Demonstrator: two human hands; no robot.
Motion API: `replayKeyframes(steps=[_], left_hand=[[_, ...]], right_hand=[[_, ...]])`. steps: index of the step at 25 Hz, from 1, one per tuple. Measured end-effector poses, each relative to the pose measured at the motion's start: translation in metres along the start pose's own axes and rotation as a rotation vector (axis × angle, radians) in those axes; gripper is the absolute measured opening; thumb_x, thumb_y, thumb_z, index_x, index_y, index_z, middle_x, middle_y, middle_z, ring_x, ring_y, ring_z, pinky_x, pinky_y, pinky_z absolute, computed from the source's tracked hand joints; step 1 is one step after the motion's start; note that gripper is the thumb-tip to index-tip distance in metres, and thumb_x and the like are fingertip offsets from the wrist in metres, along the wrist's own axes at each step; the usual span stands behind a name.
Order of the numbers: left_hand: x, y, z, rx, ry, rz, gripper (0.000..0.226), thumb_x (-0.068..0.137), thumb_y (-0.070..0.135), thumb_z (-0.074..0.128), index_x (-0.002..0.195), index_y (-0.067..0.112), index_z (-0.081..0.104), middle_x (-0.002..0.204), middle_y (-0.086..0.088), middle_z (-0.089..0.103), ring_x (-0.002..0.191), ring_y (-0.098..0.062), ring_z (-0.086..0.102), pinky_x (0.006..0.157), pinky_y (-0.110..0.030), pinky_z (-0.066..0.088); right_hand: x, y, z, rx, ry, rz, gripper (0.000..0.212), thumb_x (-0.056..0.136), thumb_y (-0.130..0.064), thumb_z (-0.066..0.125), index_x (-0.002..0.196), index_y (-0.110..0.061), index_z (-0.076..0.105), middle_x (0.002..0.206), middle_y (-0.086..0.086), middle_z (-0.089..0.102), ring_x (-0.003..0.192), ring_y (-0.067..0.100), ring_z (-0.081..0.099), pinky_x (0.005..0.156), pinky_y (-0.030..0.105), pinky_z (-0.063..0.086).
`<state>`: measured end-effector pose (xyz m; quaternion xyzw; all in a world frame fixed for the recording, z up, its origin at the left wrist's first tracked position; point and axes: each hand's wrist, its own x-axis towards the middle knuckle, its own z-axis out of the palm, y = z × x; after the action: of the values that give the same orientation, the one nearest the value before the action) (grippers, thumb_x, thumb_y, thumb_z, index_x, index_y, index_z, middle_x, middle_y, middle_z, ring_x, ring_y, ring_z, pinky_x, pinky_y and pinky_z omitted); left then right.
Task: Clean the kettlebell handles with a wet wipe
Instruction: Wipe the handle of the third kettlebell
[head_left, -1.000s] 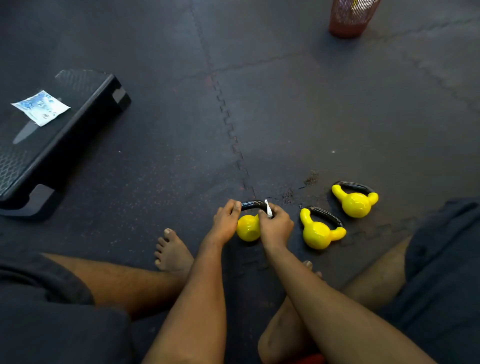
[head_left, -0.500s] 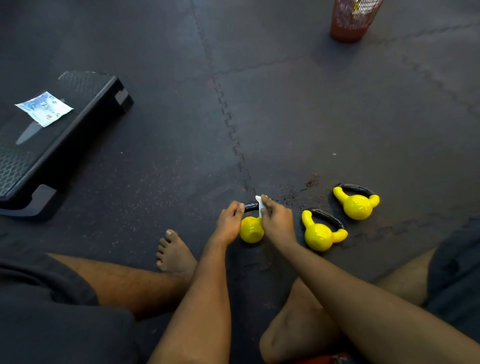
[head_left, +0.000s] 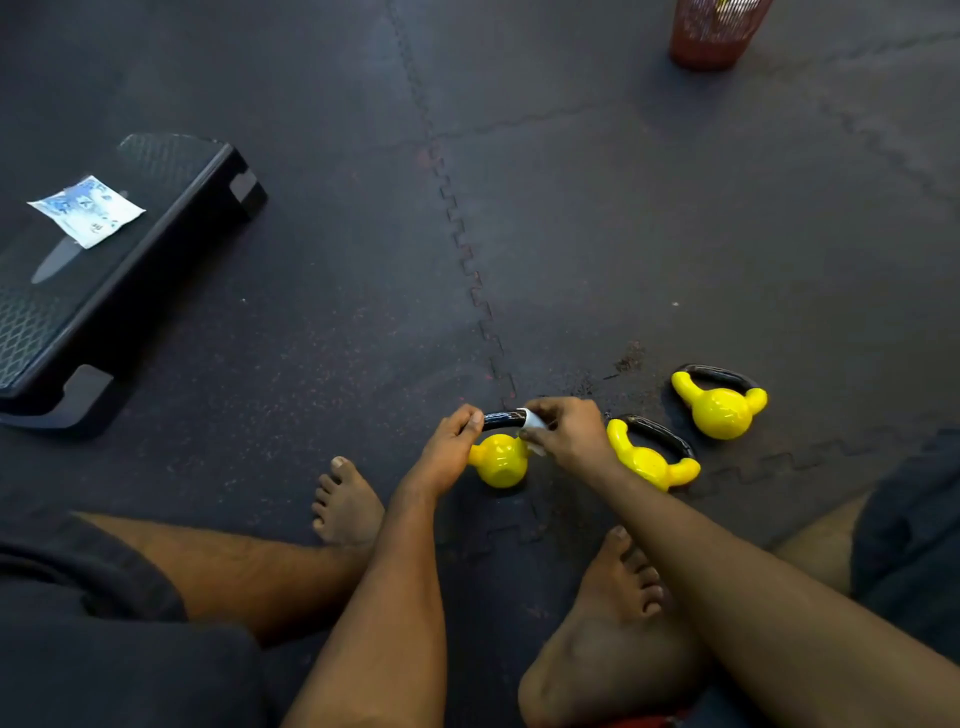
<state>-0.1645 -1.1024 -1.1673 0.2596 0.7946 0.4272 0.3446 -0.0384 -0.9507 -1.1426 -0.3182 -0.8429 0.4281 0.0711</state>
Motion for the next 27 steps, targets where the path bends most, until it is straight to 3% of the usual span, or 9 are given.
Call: replayKeyframes(steps=[4,6,10,14,16,18,22,25,27], left_hand=[[0.004,0.001,0.000,-0.026,-0.040,0.028,0.027,0.101,0.033,0.043,0.077,0.032,0.056,0.083,0.000,0.047,0.079,-0.011,0.044,0.073,-0.031,0.035],[0.007,0.005,0.001,-0.015,-0.047,0.053,0.029,0.102,0.026,0.043,0.075,0.028,0.054,0.080,0.000,0.046,0.076,-0.010,0.043,0.071,-0.030,0.033],[0.012,0.011,0.010,0.057,0.038,-0.012,0.028,0.101,0.035,0.042,0.076,0.033,0.053,0.086,-0.006,0.049,0.079,-0.016,0.046,0.066,-0.030,0.032],[0.010,0.013,0.018,0.119,0.088,-0.001,0.023,0.100,0.036,0.043,0.081,0.030,0.054,0.087,-0.009,0.052,0.080,-0.019,0.047,0.066,-0.030,0.032],[0.010,0.009,0.013,0.077,0.077,-0.003,0.026,0.101,0.037,0.042,0.077,0.031,0.052,0.087,-0.008,0.051,0.080,-0.017,0.047,0.065,-0.030,0.032],[0.008,0.004,0.009,0.018,0.053,-0.013,0.029,0.101,0.036,0.043,0.074,0.032,0.053,0.086,-0.005,0.049,0.080,-0.015,0.046,0.066,-0.029,0.033],[0.003,0.004,0.005,-0.004,0.016,0.020,0.028,0.095,0.040,0.046,0.069,0.037,0.055,0.081,-0.001,0.047,0.077,-0.012,0.045,0.070,-0.031,0.034],[0.005,0.006,0.007,-0.017,0.016,0.020,0.026,0.093,0.042,0.045,0.068,0.040,0.055,0.081,-0.002,0.047,0.079,-0.015,0.045,0.070,-0.031,0.033],[0.008,0.009,0.010,0.004,0.053,-0.006,0.028,0.099,0.037,0.045,0.072,0.037,0.055,0.084,-0.006,0.048,0.080,-0.017,0.046,0.066,-0.029,0.032]], right_hand=[[0.012,0.001,-0.027,-0.178,-0.309,-0.093,0.025,0.074,-0.029,0.081,0.097,-0.019,0.077,0.075,0.004,0.071,0.070,0.012,0.061,0.066,0.031,0.046],[0.010,0.001,-0.031,-0.139,-0.359,-0.066,0.027,0.075,-0.027,0.081,0.101,-0.021,0.077,0.077,0.002,0.072,0.071,0.005,0.057,0.065,0.029,0.044],[-0.013,0.008,0.000,-0.047,0.041,-0.003,0.021,0.077,-0.030,0.073,0.097,-0.024,0.076,0.071,0.001,0.071,0.070,0.013,0.063,0.063,0.033,0.048],[-0.028,0.008,0.027,-0.182,0.317,0.058,0.023,0.083,-0.026,0.068,0.106,-0.025,0.071,0.076,0.008,0.061,0.074,0.025,0.055,0.060,0.028,0.026],[-0.019,0.005,0.017,-0.151,0.200,-0.003,0.015,0.080,-0.026,0.070,0.094,-0.023,0.072,0.071,0.006,0.063,0.071,0.023,0.055,0.058,0.032,0.029],[-0.004,0.001,-0.003,-0.136,-0.058,-0.039,0.012,0.077,-0.026,0.074,0.086,-0.020,0.073,0.065,0.002,0.063,0.066,0.015,0.055,0.061,0.034,0.041],[0.011,0.008,-0.027,-0.091,-0.383,-0.034,0.028,0.074,-0.030,0.081,0.101,-0.024,0.076,0.080,0.008,0.071,0.075,0.004,0.054,0.070,0.034,0.048],[0.005,0.009,-0.027,-0.014,-0.376,-0.019,0.033,0.075,-0.026,0.082,0.107,-0.022,0.076,0.085,0.004,0.075,0.080,0.001,0.056,0.070,0.028,0.044],[-0.003,0.005,-0.018,-0.018,-0.185,-0.010,0.031,0.076,-0.024,0.080,0.106,-0.019,0.076,0.084,0.004,0.075,0.079,0.005,0.061,0.067,0.027,0.042]])
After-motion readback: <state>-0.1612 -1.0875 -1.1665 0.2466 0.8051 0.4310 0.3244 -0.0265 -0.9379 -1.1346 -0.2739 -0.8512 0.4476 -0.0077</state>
